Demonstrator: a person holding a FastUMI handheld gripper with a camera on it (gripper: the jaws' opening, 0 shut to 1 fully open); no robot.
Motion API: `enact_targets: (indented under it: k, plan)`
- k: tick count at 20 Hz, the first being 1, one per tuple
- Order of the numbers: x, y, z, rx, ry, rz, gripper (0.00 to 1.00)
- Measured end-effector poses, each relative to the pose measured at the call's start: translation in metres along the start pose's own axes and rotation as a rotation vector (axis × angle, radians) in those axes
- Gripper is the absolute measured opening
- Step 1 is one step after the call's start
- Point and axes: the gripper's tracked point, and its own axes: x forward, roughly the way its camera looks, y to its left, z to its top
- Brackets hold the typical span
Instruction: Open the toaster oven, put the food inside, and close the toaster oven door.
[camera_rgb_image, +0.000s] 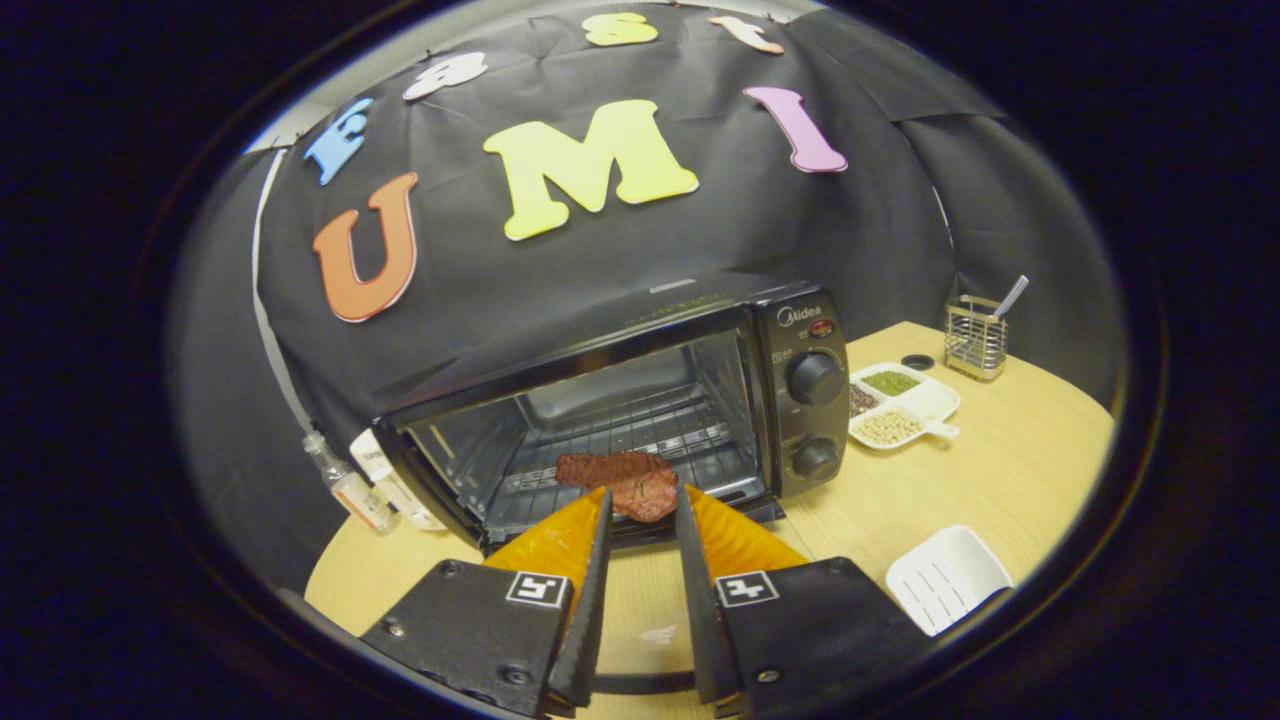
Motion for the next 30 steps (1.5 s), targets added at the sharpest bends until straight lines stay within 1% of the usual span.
enact_targets:
  k: [2, 5, 7, 8, 11, 14, 16, 20, 23, 26, 28, 30]
  plan:
    - [-0.017, 0.003, 0.005, -0.029, -0.012, 0.016, 0.46]
    - [-0.045, 0.005, 0.005, -0.080, -0.039, 0.022, 0.48]
    - [-0.059, 0.010, -0.001, -0.101, -0.044, 0.046, 0.53]
    - [-0.066, 0.014, -0.006, -0.107, -0.042, 0.060, 0.60]
    - [-0.076, 0.018, -0.022, -0.135, -0.028, 0.063, 0.64]
    - [-0.076, 0.020, -0.053, -0.175, 0.031, 0.048, 1.00]
    - [-0.075, 0.018, -0.073, -0.180, 0.086, 0.038, 1.00]
    - [-0.073, 0.014, -0.099, -0.210, 0.147, 0.010, 1.00]
    - [-0.075, 0.013, -0.113, -0.224, 0.184, 0.004, 1.00]
    - [-0.074, 0.008, -0.127, -0.254, 0.229, -0.022, 1.00]
    - [-0.070, 0.003, -0.138, -0.251, 0.275, -0.032, 1.00]
    - [-0.066, -0.002, -0.142, -0.261, 0.293, -0.060, 1.00]
